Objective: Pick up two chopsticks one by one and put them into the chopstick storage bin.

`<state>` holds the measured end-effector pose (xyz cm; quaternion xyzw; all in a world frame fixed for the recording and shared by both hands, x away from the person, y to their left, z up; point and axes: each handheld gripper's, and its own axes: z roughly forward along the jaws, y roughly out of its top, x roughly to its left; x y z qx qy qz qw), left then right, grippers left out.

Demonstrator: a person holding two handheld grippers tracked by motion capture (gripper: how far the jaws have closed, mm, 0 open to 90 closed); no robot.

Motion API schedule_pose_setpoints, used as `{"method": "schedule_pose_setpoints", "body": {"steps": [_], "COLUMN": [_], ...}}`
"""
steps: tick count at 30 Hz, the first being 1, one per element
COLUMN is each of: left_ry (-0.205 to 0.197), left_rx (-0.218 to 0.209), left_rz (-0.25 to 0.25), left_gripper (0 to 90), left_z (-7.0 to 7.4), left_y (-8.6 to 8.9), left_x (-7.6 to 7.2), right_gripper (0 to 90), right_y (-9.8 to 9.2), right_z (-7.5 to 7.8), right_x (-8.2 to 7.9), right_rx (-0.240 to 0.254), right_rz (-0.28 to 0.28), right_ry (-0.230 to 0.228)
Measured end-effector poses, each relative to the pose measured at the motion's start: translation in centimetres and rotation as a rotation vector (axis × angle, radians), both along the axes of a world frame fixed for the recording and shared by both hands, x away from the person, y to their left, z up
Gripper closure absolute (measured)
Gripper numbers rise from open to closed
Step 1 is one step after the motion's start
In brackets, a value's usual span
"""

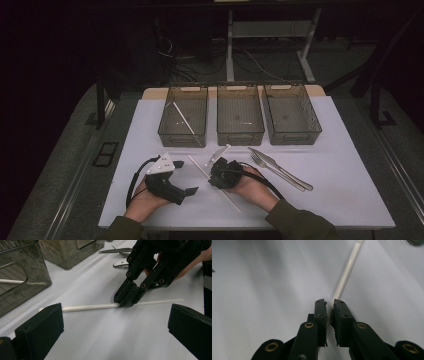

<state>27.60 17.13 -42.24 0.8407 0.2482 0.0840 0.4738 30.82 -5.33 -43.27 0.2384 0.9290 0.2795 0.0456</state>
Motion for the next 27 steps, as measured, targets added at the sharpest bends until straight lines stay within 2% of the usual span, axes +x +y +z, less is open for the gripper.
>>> {"method": "schedule_pose_setpoints", "body": {"steps": [4, 6, 8, 9, 12, 17, 22, 27], "left_ry": [0.001, 0.0, 0.0, 0.003, 0.004, 0.005, 0.004, 0.003], "left_rx": [-0.001, 0.001, 0.007, 0.004, 0.005, 0.0, 0.0, 0.001], "left_rz": [0.0, -0.001, -0.004, 0.0, -0.001, 0.003, 0.002, 0.0], "left_gripper": [0.0, 0.0, 0.0, 0.0, 0.0, 0.0, 0.0, 0.0], "left_z": [-0.02, 0.03, 0.06, 0.06, 0.05, 0.02, 0.03, 0.03], "left_y": [-0.03, 0.0, 0.07, 0.07, 0.07, -0.01, -0.02, 0.05], "left_x": [0.02, 0.0, 0.01, -0.02, -0.01, -0.04, -0.05, -0.01], "right_gripper": [82.7, 83.5, 84.3, 84.6, 84.7, 84.3, 83.7, 84.8], "right_y": [-0.15, -0.2, -0.31, -0.46, -0.54, -0.62, -0.29, -0.52], "right_z": [0.01, 0.01, 0.01, -0.01, 0.01, 0.01, 0.07, -0.06], "right_x": [0.02, 0.04, 0.12, 0.26, 0.34, 0.71, 0.47, 0.44], "right_rx": [0.01, -0.016, -0.009, -0.021, -0.026, -0.019, -0.051, -0.025], "right_rz": [-0.008, 0.008, 0.008, 0.013, 0.016, 0.017, 0.032, 0.007], "right_ry": [0.014, -0.018, 0.0, -0.014, -0.013, 0.017, -0.012, 0.0]}}
